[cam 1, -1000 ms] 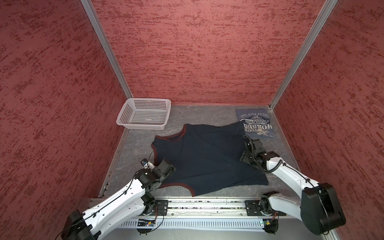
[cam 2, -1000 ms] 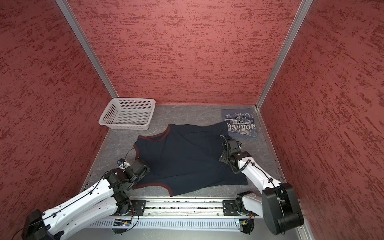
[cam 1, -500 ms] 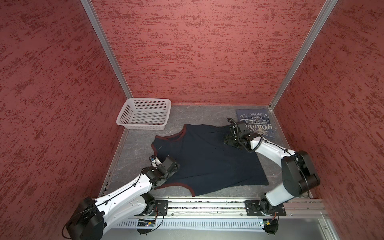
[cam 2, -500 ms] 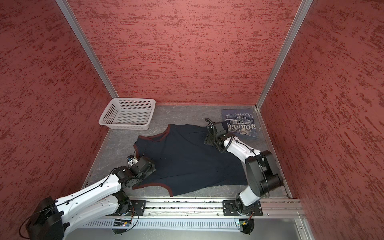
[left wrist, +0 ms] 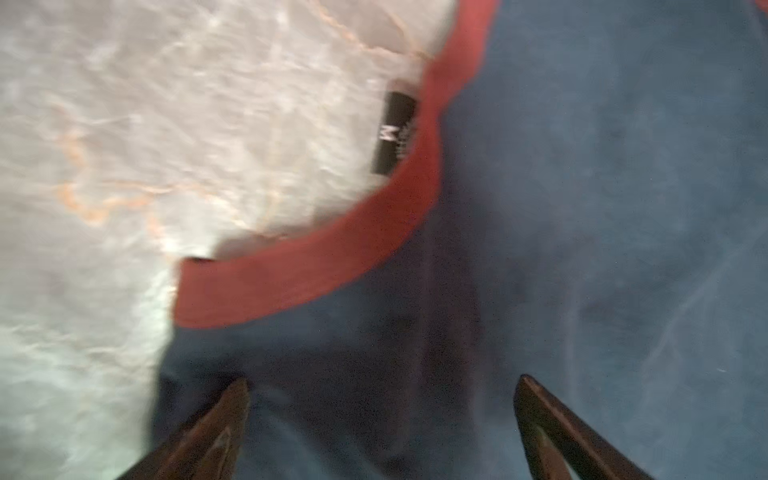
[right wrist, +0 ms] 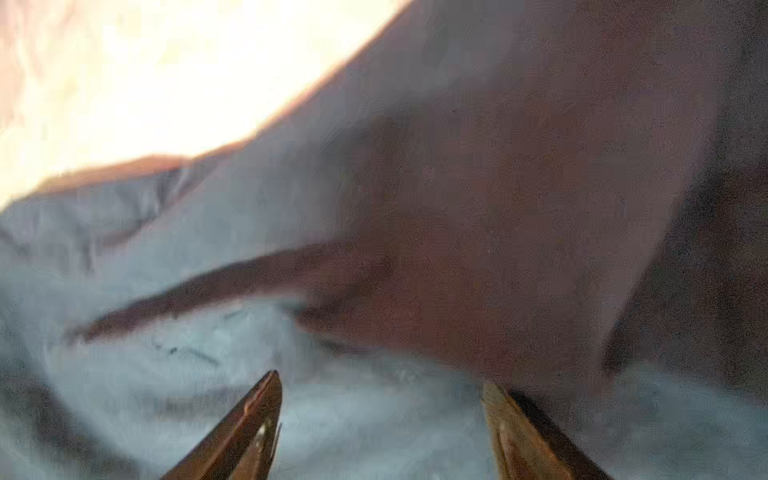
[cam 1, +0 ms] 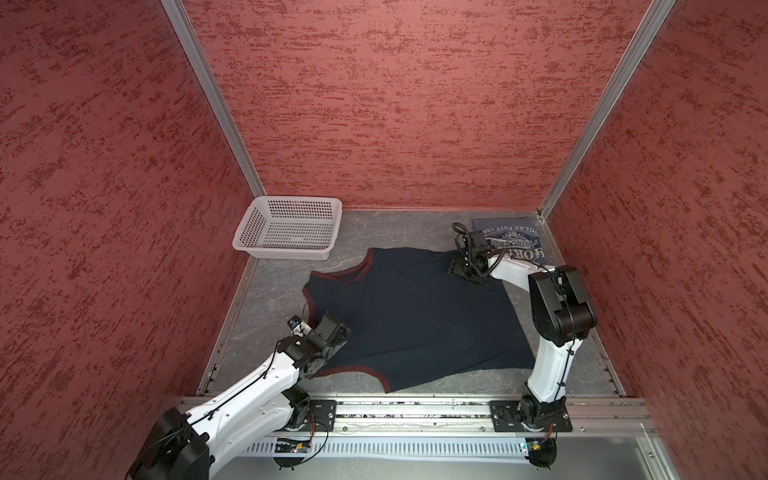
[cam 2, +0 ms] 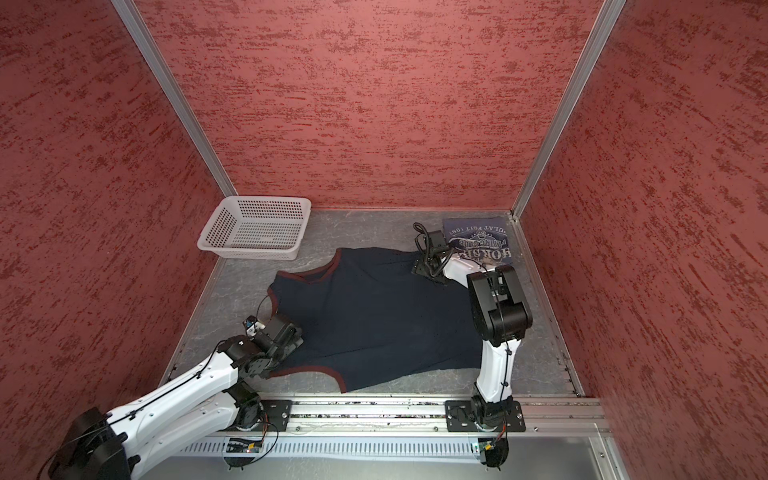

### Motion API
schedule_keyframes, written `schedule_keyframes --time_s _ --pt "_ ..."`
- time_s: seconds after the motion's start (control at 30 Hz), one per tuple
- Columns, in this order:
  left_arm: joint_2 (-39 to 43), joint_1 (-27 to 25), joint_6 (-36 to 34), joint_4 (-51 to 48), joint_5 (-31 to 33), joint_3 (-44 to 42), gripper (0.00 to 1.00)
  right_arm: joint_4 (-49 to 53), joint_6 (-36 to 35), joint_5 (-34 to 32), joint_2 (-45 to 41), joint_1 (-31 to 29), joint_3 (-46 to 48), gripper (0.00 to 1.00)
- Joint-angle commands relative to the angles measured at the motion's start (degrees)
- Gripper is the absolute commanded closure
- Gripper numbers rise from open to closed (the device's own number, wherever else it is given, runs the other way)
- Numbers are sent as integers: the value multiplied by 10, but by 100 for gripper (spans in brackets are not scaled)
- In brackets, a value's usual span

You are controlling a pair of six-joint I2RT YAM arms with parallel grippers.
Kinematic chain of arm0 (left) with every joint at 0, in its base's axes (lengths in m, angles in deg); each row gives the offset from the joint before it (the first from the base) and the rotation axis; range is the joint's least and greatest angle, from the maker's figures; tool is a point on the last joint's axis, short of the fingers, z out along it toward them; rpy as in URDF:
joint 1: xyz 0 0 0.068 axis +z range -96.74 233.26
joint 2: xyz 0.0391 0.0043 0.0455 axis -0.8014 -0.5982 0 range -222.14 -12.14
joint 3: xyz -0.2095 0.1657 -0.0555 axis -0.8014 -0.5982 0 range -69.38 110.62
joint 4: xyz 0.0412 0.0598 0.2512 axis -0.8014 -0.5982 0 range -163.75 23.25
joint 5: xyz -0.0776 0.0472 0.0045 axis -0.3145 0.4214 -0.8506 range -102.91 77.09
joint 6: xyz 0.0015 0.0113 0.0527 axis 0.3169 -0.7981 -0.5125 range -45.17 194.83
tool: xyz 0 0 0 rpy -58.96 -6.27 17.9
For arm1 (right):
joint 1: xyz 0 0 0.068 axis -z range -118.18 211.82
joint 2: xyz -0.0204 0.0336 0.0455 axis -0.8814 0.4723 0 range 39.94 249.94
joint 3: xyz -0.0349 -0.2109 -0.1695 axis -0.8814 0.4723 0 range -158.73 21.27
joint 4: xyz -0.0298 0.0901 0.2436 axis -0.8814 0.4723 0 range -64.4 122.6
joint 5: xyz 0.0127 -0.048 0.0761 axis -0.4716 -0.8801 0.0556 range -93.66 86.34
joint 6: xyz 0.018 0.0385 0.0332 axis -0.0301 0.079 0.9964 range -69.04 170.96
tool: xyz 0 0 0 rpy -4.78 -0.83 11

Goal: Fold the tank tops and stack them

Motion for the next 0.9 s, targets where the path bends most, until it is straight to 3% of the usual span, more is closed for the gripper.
schedule_keyframes --time_s 0.0,0.2,0.4,0.57,0.73,0.87 --pt "15 6 23 -55 18 -6 0 16 -8 -24 37 16 -12 22" --pt "34 10 29 -77 55 11 0 29 -13 -13 31 18 -40 22" --pt "9 12 -124 3 17 103 0 63 -29 10 -49 4 -25 20" --pt "-79 -19 -171 53 -51 174 0 81 -11 -14 -169 5 75 19" --pt "-192 -63 -161 139 -93 181 0 90 25 -23 -253 4 193 18" --pt "-254 -53 -162 189 -132 167 0 73 64 -8 -314 1 279 18"
